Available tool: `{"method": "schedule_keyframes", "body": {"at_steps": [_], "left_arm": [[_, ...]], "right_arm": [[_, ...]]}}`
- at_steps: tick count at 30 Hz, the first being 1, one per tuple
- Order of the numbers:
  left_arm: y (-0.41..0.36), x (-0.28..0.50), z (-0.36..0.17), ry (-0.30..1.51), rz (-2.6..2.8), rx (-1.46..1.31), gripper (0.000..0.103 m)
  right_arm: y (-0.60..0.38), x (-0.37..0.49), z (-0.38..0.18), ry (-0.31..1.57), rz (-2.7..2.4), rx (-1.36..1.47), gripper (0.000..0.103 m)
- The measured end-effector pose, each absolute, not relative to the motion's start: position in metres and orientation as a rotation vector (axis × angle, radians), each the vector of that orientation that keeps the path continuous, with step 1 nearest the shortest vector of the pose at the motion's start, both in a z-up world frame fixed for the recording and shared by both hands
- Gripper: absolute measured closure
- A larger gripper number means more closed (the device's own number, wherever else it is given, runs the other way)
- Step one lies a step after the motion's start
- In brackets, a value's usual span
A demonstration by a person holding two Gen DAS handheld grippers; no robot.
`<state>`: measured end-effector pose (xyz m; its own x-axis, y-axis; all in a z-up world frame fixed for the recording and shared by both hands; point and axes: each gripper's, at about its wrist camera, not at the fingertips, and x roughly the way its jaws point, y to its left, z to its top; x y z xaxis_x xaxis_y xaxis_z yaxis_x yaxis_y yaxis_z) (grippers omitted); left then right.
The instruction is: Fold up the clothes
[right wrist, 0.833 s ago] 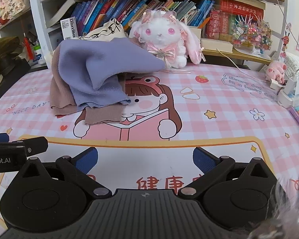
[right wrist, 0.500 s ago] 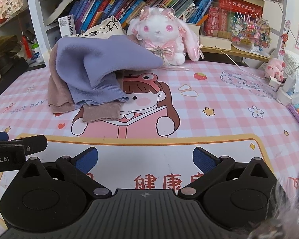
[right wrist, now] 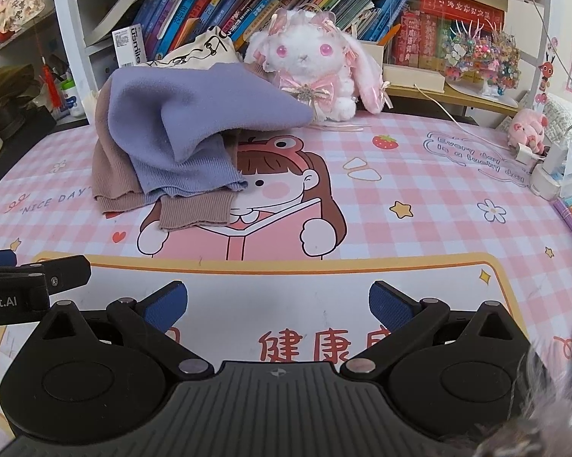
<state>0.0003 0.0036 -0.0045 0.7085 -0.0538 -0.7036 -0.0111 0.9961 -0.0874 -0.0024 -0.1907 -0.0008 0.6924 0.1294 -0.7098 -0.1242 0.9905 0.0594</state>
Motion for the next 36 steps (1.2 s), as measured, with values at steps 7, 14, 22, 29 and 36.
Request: {"method": "schedule_keyframes", "body": {"at_steps": [7,14,22,29,36], "left_arm": [[0.002,-0.001,-0.003,0.78,-0.018,-0.096,0.0],[0.002,-0.001,-0.001,0.793,-0.017,-0.106,0.0],[-0.001,-0.003,0.002,0.793,-0.019,-0.099,0.0],[-0.003,-0.006,0.004,0.788,-0.023,-0.089,0.0],[0.002,-0.011,0.009,0.745,-0.044,-0.073,0.0]], "right_arm": [[-0.19,-0.003,0.0,0.8,0.138,0.003,0.0],[-0.188,-0.006,0.001,0.794,0.155,-0.014,0.0],[-0.192,-0.007,0.001,0.799,0.146,0.009,0.0],[-0.192,-0.009,0.002,0.796,0.152,0.012,0.0],[-0.188,-0.01,0.003,0.786,0.137,0.025,0.0]]}}
